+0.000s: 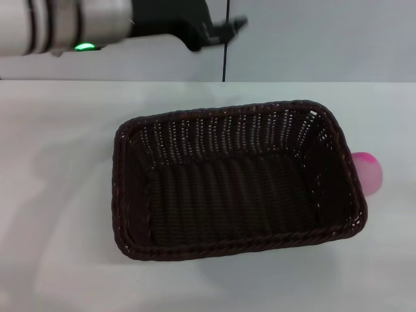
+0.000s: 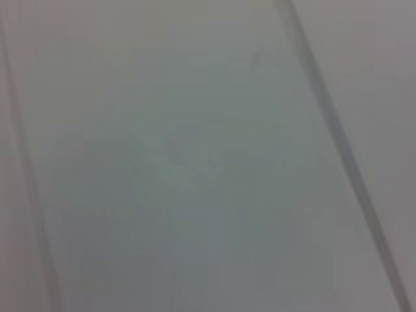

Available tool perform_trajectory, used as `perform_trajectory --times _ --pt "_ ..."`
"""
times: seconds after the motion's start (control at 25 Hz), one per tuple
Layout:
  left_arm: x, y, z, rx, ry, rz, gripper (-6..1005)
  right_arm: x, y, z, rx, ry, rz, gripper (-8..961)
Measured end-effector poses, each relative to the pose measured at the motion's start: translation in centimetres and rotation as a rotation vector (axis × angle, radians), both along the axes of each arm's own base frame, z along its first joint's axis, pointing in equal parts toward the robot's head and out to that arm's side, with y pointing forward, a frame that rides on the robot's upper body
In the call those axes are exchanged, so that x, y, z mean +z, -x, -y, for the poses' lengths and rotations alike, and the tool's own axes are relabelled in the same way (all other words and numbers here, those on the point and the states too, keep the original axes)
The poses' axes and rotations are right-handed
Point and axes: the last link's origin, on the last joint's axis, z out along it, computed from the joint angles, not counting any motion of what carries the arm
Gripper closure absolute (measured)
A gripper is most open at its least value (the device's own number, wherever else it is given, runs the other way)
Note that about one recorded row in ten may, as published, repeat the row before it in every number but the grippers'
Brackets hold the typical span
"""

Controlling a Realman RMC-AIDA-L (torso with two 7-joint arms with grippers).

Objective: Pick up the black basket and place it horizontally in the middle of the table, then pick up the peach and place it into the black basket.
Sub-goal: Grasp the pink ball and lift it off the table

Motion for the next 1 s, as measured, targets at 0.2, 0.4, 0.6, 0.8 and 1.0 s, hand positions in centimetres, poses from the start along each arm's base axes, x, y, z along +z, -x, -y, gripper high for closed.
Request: perform_trajectory --times 0.2,0.4,0.6,0.8,1.0 --pt "1.3 1.8 0.4 0.066 -0.022 0.158 362 4.4 2.1 -2.8 -0.131 0.336 0.106 290" --pt "2.2 9.4 3.6 0.215 -0.073 0.491 360 6.7 5.4 -6.4 -0.275 0.654 0.223 290" --pt "1.3 13.8 7.2 0.128 -0.122 0.646 358 5.9 7.5 -10.1 -0.369 0.914 0.250 290" --pt "1.1 15.6 9.0 0.080 -0.149 0.715 358 2.1 7.7 -12.7 -0.471 1.067 0.298 290" --pt "1.3 17.0 10.8 0.028 -0.190 0.729 359 -1.8 7.7 -13.7 -0.469 1.142 0.303 289"
